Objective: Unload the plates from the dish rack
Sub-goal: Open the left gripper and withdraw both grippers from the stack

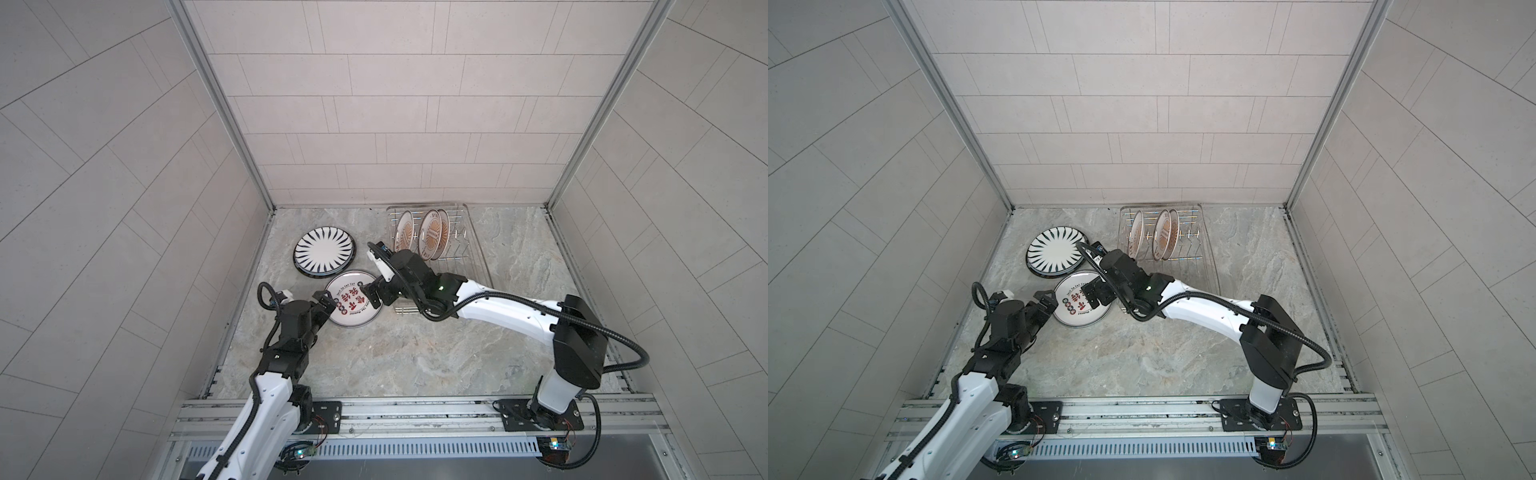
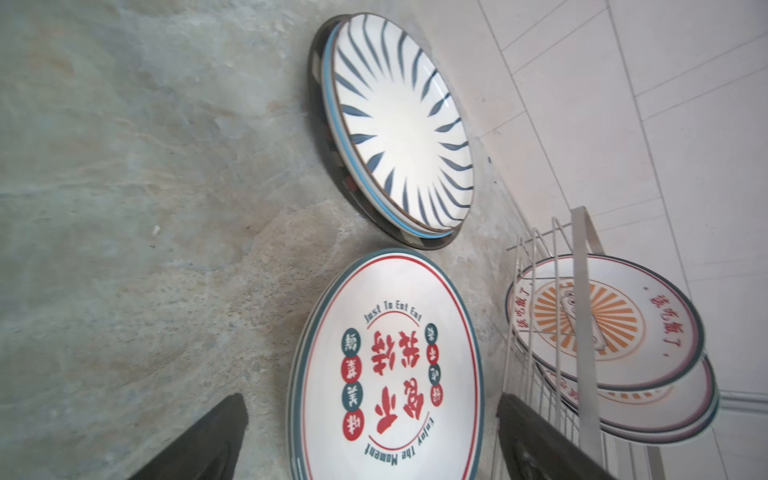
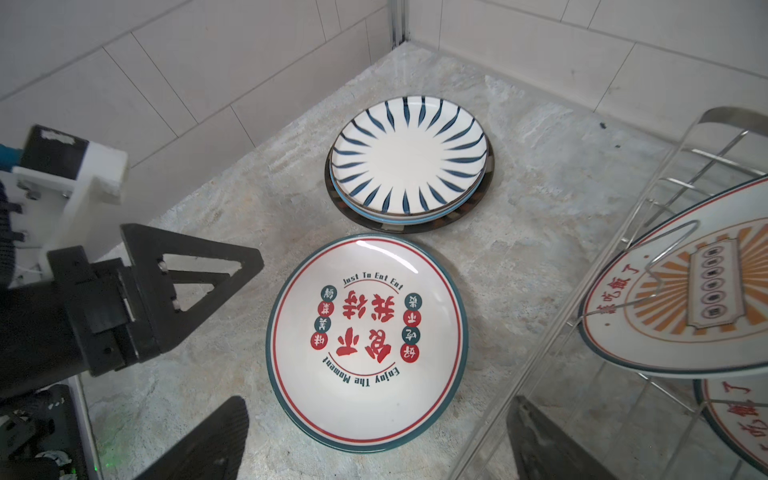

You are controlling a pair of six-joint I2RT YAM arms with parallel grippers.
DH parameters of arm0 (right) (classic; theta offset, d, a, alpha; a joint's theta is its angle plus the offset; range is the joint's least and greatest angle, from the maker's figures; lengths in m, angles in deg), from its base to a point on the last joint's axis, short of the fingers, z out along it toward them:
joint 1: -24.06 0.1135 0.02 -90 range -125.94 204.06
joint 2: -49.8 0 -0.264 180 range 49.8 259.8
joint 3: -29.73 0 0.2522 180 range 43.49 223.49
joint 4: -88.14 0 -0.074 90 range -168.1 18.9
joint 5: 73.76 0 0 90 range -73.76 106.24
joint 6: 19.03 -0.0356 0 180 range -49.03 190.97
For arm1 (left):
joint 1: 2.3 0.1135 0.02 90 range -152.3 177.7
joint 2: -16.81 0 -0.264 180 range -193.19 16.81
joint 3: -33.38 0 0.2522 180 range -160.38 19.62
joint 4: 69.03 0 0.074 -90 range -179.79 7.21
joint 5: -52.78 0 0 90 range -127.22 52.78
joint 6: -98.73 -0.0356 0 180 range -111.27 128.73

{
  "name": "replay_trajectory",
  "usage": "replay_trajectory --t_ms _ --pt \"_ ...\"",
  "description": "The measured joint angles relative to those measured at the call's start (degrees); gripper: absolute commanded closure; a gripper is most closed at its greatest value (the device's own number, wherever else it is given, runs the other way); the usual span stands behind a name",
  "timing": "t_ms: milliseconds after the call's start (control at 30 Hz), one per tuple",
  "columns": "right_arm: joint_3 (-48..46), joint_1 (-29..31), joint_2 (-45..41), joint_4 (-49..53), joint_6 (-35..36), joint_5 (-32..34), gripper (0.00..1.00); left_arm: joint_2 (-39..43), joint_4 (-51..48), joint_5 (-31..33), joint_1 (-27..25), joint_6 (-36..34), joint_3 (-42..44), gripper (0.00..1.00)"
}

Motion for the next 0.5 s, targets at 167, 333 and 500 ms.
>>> replay_trajectory --t_ms 167,333,500 --pt "-5.05 -0.02 -6.84 -3.28 -4.09 9.05 0.0 0.74 4.85 -4.35 -1.64 -2.86 -0.02 0.0" --pt "-10.19 -0.24 -11.67 -6.78 -6.56 18.73 0.0 -1.38 15.41 -10.91 -4.17 -4.98 0.04 0.0" --pt "-14.36 -1.75 -13.64 -11.13 -6.16 23.43 0.0 -6.47 25.16 -14.56 -6.14 -6.78 0.0 0.0"
